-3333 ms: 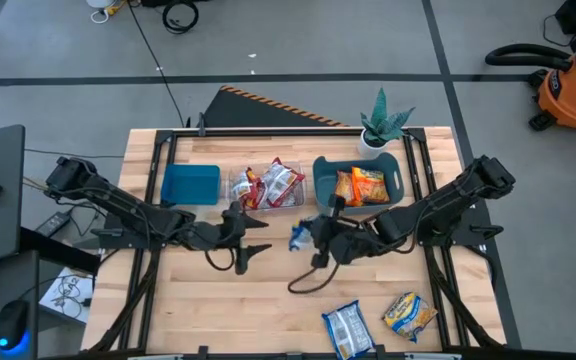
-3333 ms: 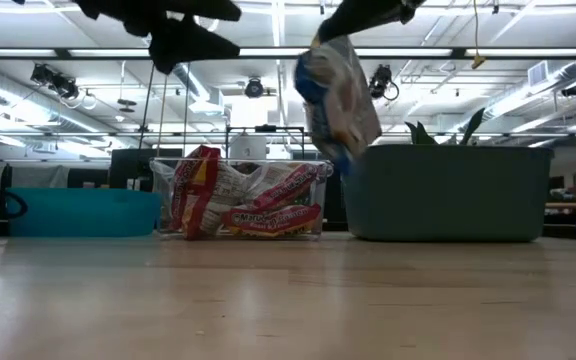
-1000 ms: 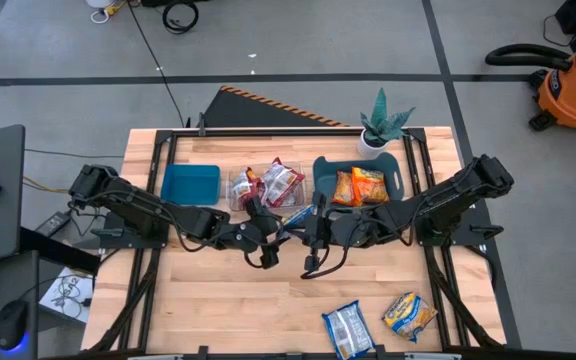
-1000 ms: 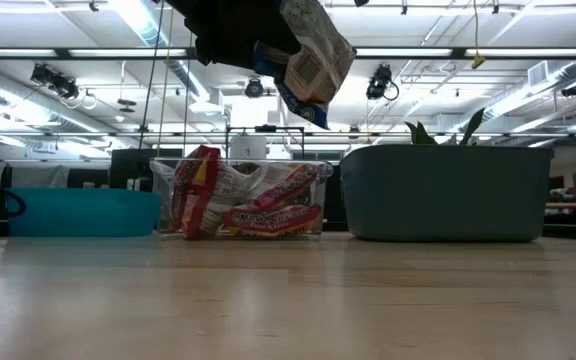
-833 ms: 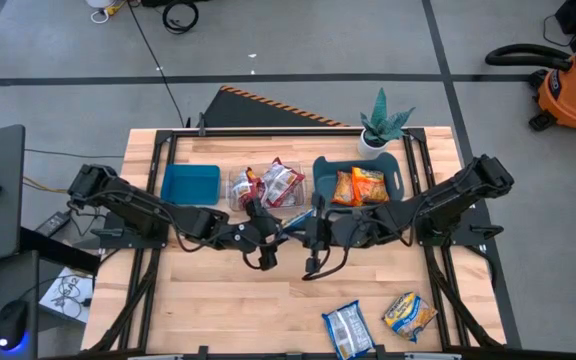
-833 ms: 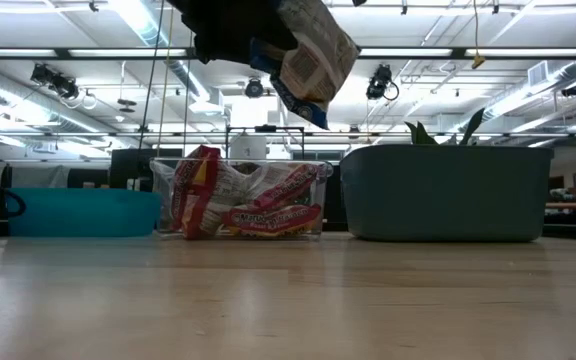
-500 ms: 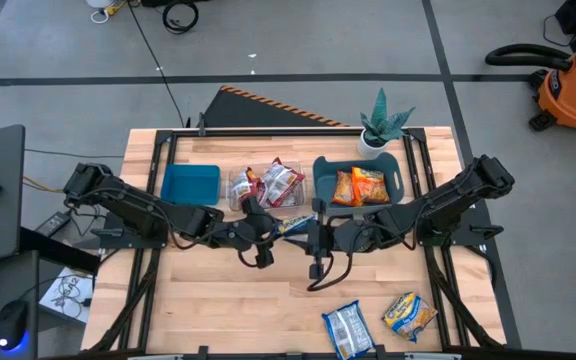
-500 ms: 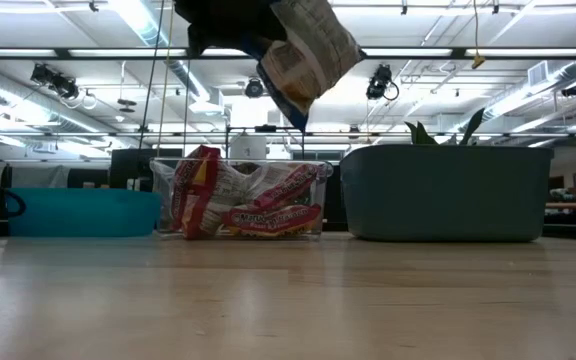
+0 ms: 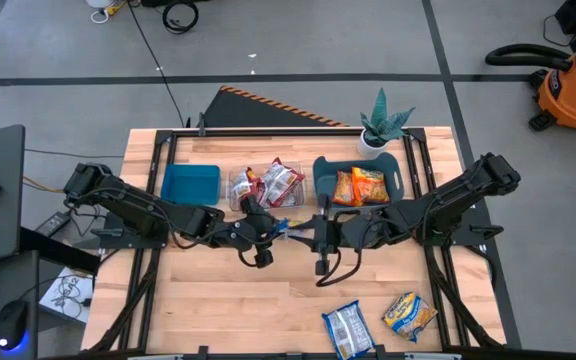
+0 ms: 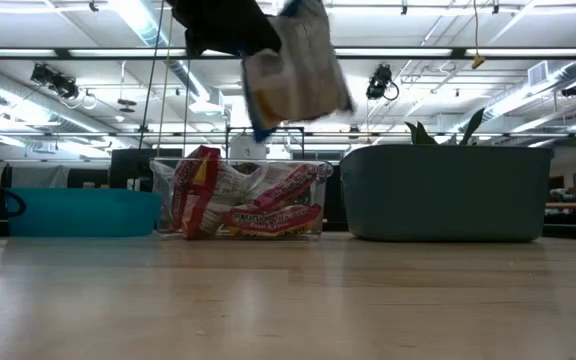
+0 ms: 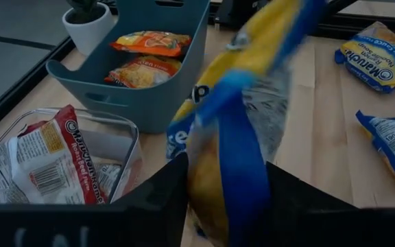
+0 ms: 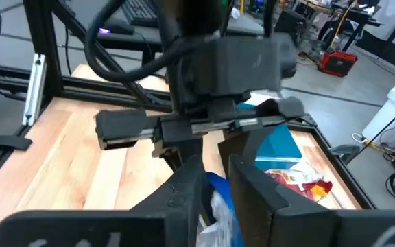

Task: Sort Maruchan noodles
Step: Put the blue noodle pack into the blue bin

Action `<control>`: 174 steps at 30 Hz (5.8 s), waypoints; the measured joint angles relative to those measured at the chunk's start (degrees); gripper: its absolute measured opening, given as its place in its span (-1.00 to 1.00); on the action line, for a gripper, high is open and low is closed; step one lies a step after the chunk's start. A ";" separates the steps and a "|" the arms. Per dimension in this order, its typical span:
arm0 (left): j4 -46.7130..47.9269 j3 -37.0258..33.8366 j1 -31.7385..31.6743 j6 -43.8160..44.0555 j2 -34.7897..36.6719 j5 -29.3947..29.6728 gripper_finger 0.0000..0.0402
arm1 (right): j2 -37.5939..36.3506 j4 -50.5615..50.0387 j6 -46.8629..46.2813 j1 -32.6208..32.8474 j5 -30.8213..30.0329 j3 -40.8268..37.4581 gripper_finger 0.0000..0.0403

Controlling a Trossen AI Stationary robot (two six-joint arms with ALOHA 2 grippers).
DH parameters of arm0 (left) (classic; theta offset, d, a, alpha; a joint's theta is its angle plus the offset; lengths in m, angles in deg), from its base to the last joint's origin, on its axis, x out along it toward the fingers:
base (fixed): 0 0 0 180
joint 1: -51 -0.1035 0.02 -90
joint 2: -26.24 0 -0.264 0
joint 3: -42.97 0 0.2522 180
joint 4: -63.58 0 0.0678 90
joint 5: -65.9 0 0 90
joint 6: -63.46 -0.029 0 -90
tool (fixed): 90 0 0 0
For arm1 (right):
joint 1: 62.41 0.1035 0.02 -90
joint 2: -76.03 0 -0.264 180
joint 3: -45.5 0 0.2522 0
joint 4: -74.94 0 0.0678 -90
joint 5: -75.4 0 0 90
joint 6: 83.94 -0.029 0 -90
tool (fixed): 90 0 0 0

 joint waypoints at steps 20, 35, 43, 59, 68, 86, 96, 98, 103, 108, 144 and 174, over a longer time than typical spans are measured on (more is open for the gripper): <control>7.61 0.09 0.93 4.20 -1.47 -12.99 -0.28 | -7.69 -24.14 -17.95 4.61 -4.47 -1.96 0.12; 10.66 5.36 0.41 -0.08 -14.82 -0.94 0.23 | -6.36 -17.00 -21.09 6.37 -8.72 -12.61 0.11; 10.03 5.85 -1.68 -3.77 -20.19 -0.36 0.25 | -6.36 -15.65 -20.92 6.37 -8.77 -13.53 0.11; 14.65 5.86 -2.21 -2.49 -21.35 -1.54 -0.52 | -6.36 -14.74 -20.41 6.37 -8.68 -13.51 0.11; 15.46 5.82 -1.45 -2.73 -19.84 -2.45 -0.95 | -6.36 -14.80 -20.39 6.37 -8.66 -13.51 0.11; 33.12 5.79 -0.96 7.24 5.77 -14.14 -0.97 | -6.41 -11.07 -20.04 6.41 -8.66 -16.51 0.11; 53.92 5.81 -4.19 16.73 18.50 1.49 -0.97 | -6.41 -5.12 -17.56 6.36 -8.66 -19.03 0.11; 58.35 5.71 -6.33 17.52 19.24 3.70 -0.97 | -6.41 -4.86 -17.09 6.27 -8.66 -19.08 0.11; 60.52 1.01 -15.20 12.79 19.17 3.61 -0.97 | -6.41 -3.84 -16.41 6.08 -8.66 -19.08 0.11; 55.00 -4.88 -26.64 3.29 18.99 0.55 -0.97 | -6.41 -2.61 -15.31 6.04 -8.22 -19.08 0.11; 50.17 -4.70 -64.54 46.48 16.44 -34.24 -0.97 | -6.36 5.52 8.13 -5.24 16.25 -19.08 0.11; 45.77 -11.87 -61.15 58.37 16.35 -26.12 -0.46 | -6.36 15.81 7.56 -4.21 23.36 -28.42 0.11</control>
